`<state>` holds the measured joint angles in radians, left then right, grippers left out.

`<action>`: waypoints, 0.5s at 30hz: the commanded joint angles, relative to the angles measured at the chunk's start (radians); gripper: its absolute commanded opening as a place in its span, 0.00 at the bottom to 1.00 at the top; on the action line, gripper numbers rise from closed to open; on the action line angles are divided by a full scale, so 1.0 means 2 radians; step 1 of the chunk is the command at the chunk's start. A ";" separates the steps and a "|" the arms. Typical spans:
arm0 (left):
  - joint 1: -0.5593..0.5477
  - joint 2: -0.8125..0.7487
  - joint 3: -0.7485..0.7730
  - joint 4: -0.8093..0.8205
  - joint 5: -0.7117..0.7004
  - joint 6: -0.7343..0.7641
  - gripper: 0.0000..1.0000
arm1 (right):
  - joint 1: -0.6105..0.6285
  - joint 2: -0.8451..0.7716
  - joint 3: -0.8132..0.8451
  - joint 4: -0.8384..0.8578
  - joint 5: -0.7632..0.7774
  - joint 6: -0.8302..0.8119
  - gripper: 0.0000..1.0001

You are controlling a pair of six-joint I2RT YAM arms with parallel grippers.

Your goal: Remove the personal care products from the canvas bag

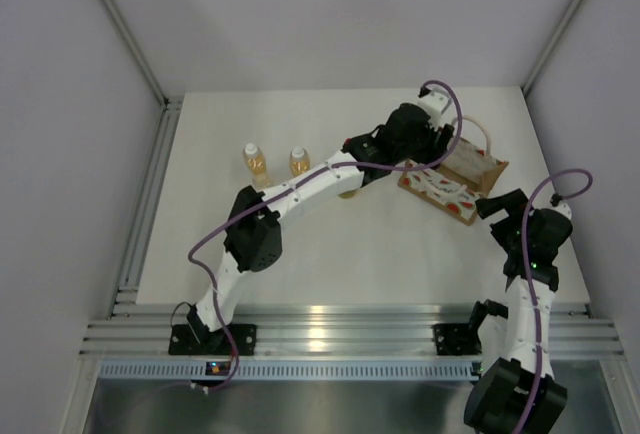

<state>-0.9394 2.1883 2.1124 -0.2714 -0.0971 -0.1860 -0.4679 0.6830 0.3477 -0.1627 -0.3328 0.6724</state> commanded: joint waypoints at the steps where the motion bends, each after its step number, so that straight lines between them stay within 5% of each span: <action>1: 0.001 0.017 0.034 -0.003 -0.029 -0.007 0.73 | -0.008 -0.005 0.008 -0.003 0.007 -0.010 1.00; 15: 0.002 0.082 0.078 -0.021 -0.058 -0.006 0.73 | -0.008 -0.006 0.008 -0.002 0.005 -0.009 1.00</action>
<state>-0.9375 2.3280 2.2185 -0.3149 -0.1776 -0.1993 -0.4679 0.6815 0.3477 -0.1646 -0.3298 0.6716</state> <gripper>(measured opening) 0.732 0.993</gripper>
